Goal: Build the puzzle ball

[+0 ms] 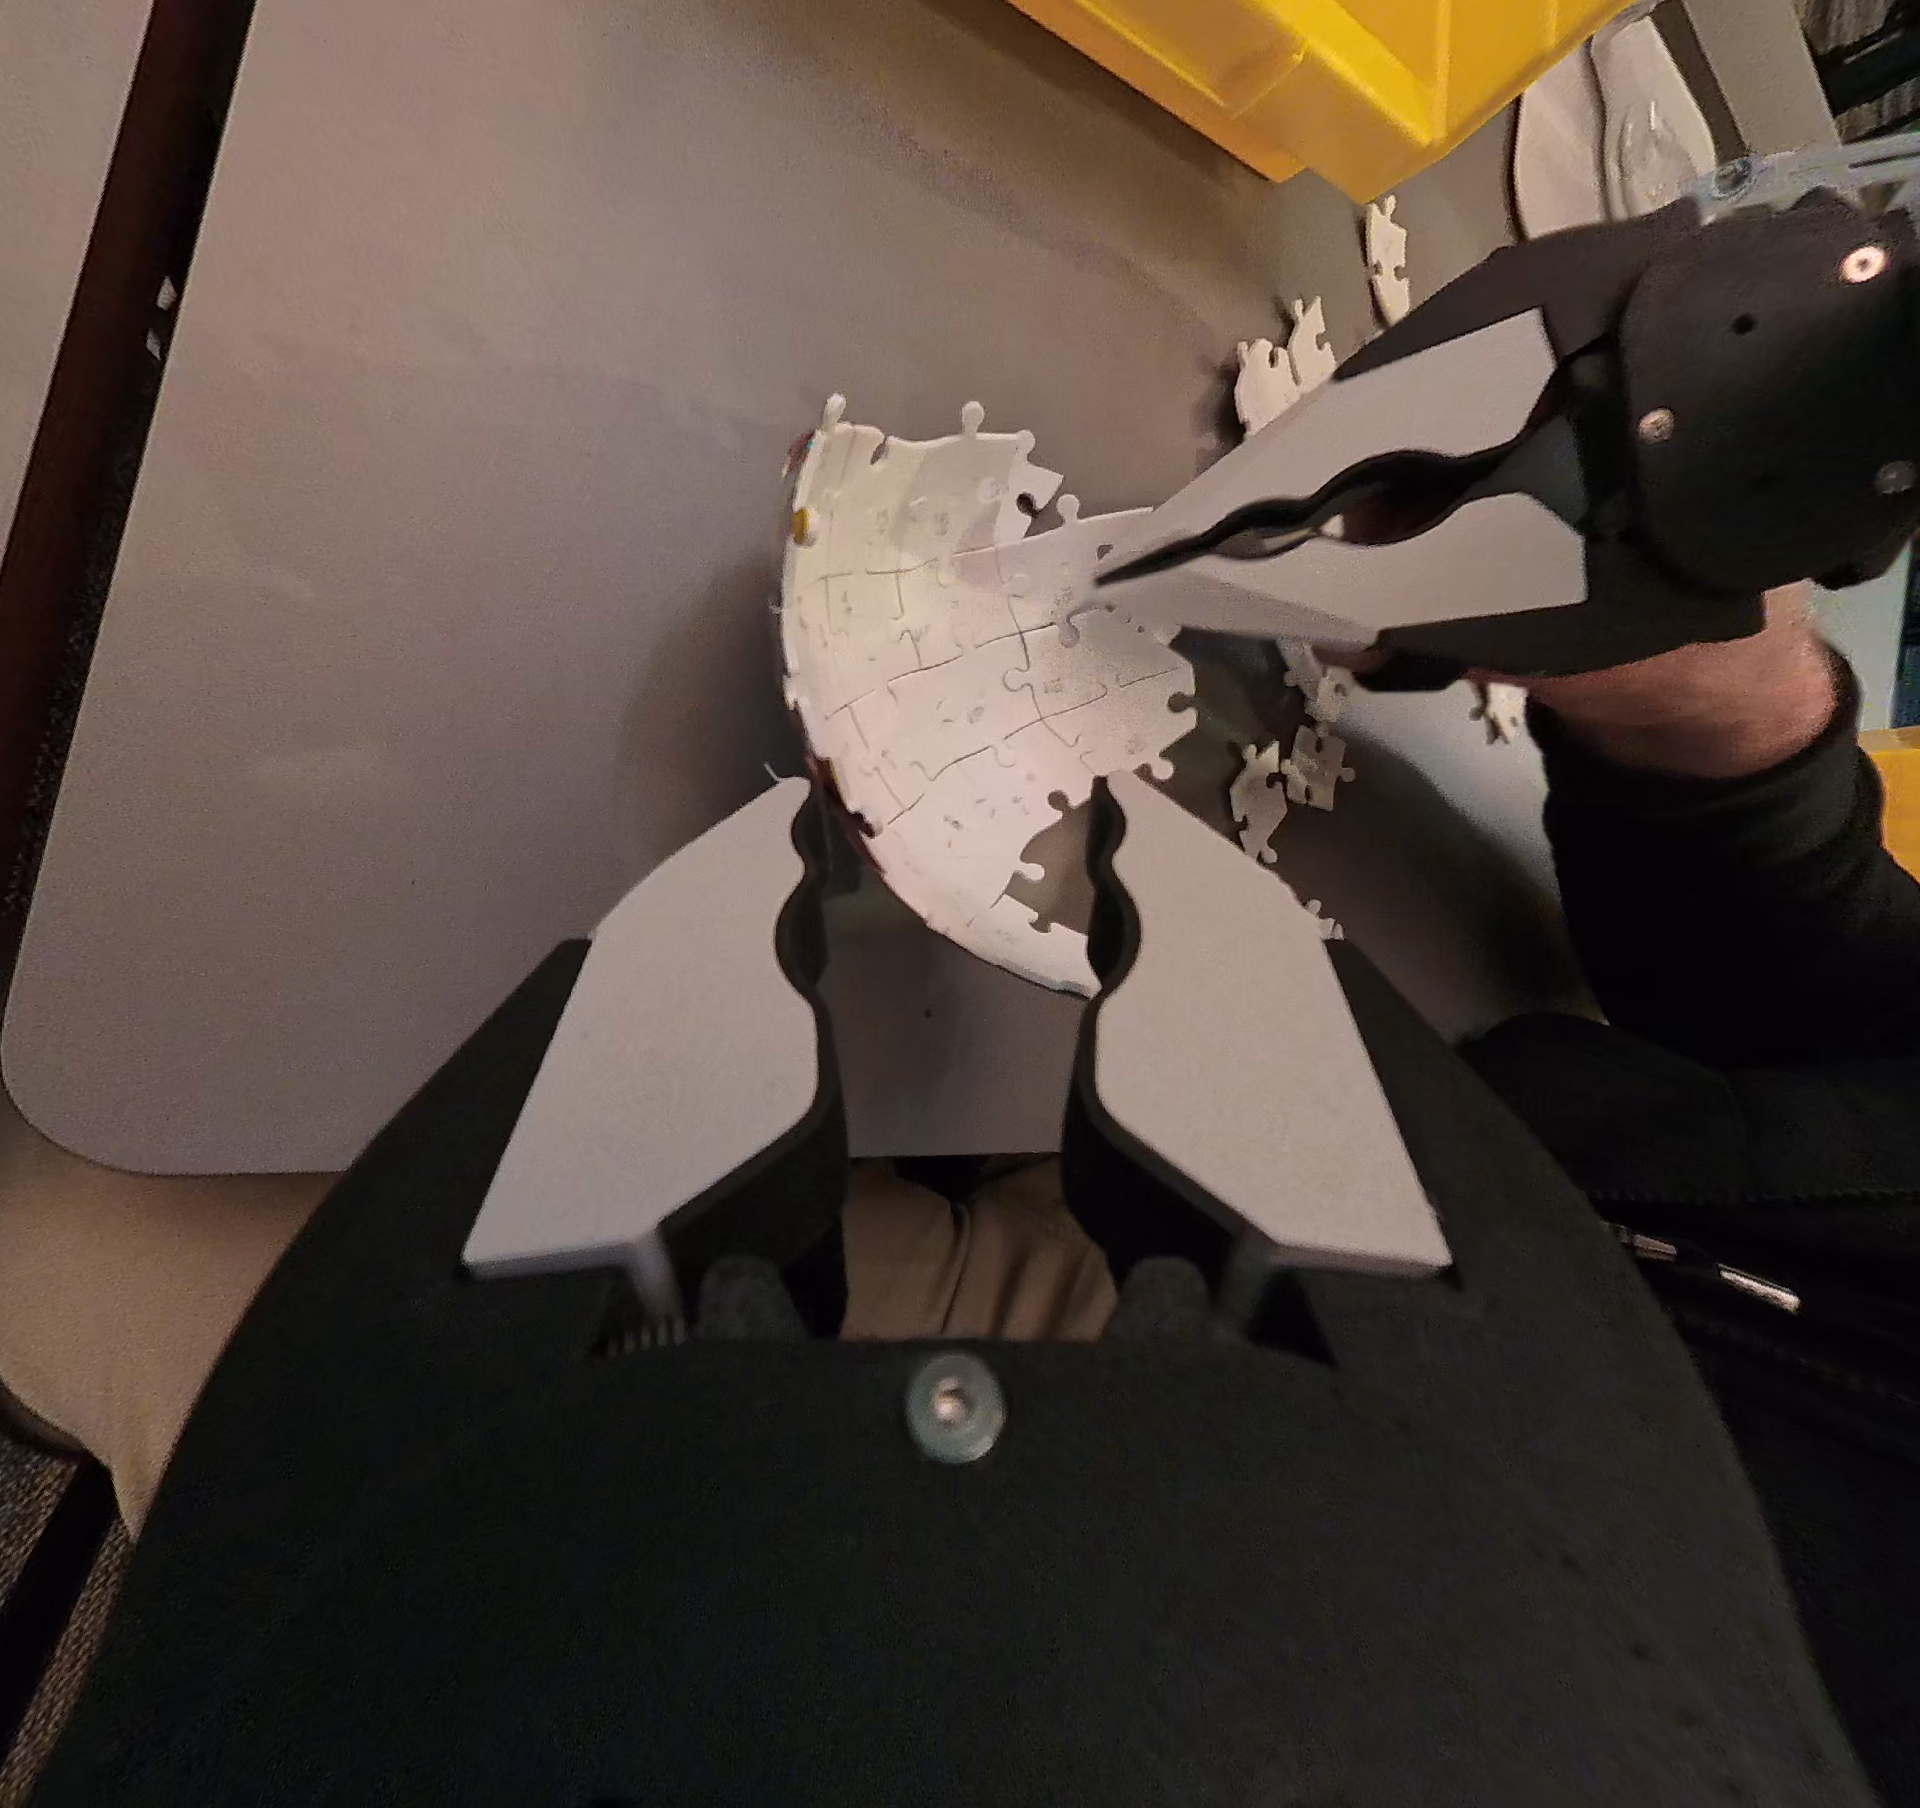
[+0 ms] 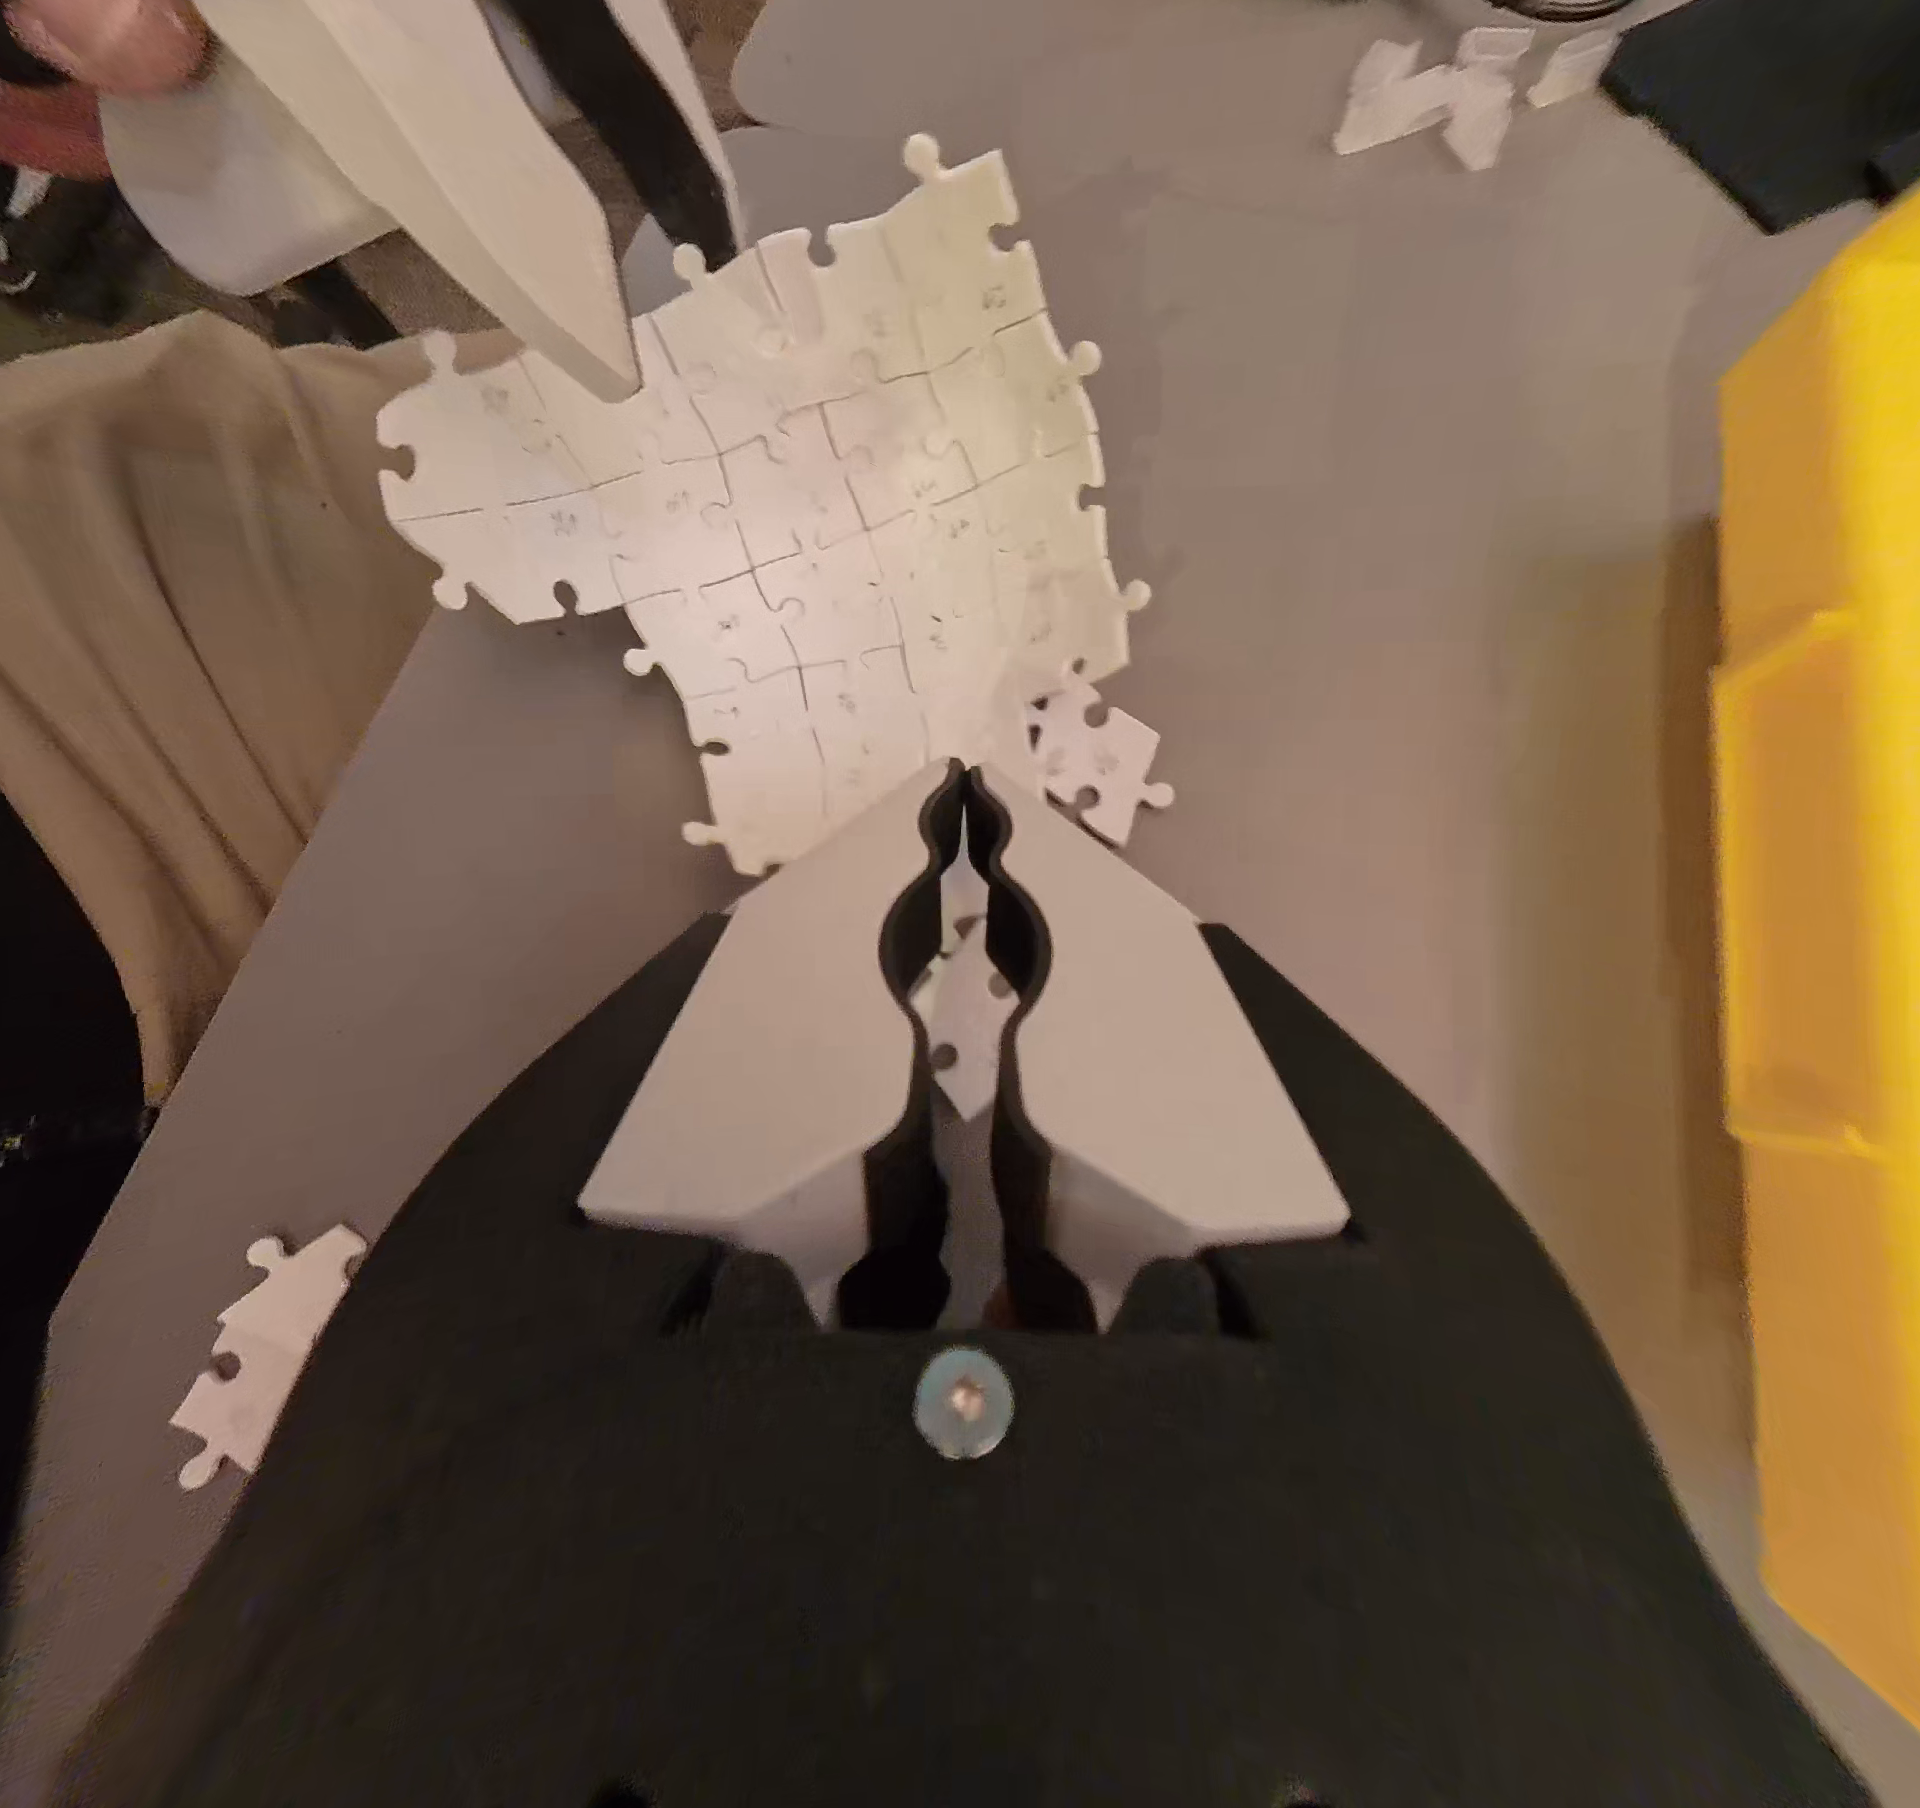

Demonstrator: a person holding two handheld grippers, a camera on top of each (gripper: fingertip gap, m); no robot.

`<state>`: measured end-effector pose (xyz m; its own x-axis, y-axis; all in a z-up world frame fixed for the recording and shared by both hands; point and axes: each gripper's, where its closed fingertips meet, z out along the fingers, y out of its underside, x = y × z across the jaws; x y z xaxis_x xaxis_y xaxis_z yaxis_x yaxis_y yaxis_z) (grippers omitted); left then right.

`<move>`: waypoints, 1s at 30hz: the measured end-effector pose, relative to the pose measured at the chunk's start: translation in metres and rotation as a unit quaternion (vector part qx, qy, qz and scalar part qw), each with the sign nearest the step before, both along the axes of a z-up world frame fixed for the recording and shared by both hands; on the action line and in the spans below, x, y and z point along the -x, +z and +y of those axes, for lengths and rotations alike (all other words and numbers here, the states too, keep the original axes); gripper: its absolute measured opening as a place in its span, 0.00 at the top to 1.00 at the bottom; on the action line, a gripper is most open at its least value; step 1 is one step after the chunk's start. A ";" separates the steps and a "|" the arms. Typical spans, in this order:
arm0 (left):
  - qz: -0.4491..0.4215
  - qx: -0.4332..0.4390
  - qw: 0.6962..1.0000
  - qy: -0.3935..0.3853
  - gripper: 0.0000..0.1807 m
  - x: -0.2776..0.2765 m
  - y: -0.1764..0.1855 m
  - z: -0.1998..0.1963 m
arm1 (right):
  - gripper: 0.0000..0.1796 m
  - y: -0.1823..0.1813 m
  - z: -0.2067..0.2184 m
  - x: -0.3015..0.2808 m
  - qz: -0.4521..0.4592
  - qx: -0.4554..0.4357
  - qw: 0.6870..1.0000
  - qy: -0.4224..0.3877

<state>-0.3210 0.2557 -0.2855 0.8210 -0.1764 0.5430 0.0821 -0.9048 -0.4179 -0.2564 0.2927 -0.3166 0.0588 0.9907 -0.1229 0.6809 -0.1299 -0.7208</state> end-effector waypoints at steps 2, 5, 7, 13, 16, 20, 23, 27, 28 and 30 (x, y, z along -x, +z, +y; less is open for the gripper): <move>0.000 0.000 1.000 0.001 0.74 0.001 -0.001 0.000 | 1.00 0.005 0.008 -0.007 0.006 0.006 1.000 -0.019; -0.001 0.000 1.000 0.001 0.74 0.001 -0.002 0.000 | 1.00 0.003 0.010 -0.016 -0.001 0.035 0.999 -0.035; -0.003 0.000 1.000 0.001 0.74 0.000 -0.002 0.000 | 0.98 0.001 0.009 -0.018 -0.008 0.046 0.998 -0.041; -0.003 0.002 1.000 0.004 0.74 0.001 -0.004 -0.002 | 0.93 -0.003 0.007 -0.024 -0.015 0.081 0.995 -0.065; -0.005 0.002 1.000 0.005 0.74 0.001 -0.006 -0.002 | 0.90 -0.009 0.016 -0.025 -0.008 0.107 0.989 -0.097; -0.006 0.001 1.000 0.004 0.74 0.000 -0.007 -0.003 | 0.88 -0.008 0.016 -0.015 0.032 0.193 0.975 -0.109; -0.010 0.000 1.000 0.006 0.74 0.000 -0.007 -0.003 | 0.90 -0.011 0.014 -0.011 0.034 0.226 0.968 -0.105; -0.014 -0.002 1.000 0.010 0.75 0.000 -0.010 -0.005 | 0.97 -0.007 0.004 -0.006 0.046 0.270 0.957 -0.091; -0.015 -0.002 1.000 0.009 0.75 -0.001 -0.011 -0.006 | 0.97 -0.005 0.002 -0.004 0.049 0.276 0.956 -0.090; -0.018 -0.003 1.000 0.007 0.75 -0.004 -0.012 -0.007 | 0.98 -0.003 0.002 -0.003 0.051 0.279 0.954 -0.093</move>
<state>-0.3172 0.2483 -0.2972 0.8032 -0.1683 0.5715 0.1096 -0.9011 -0.4194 -0.2531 0.2947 -0.3195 0.1865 0.7424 -0.6435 0.5379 -0.6252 -0.5654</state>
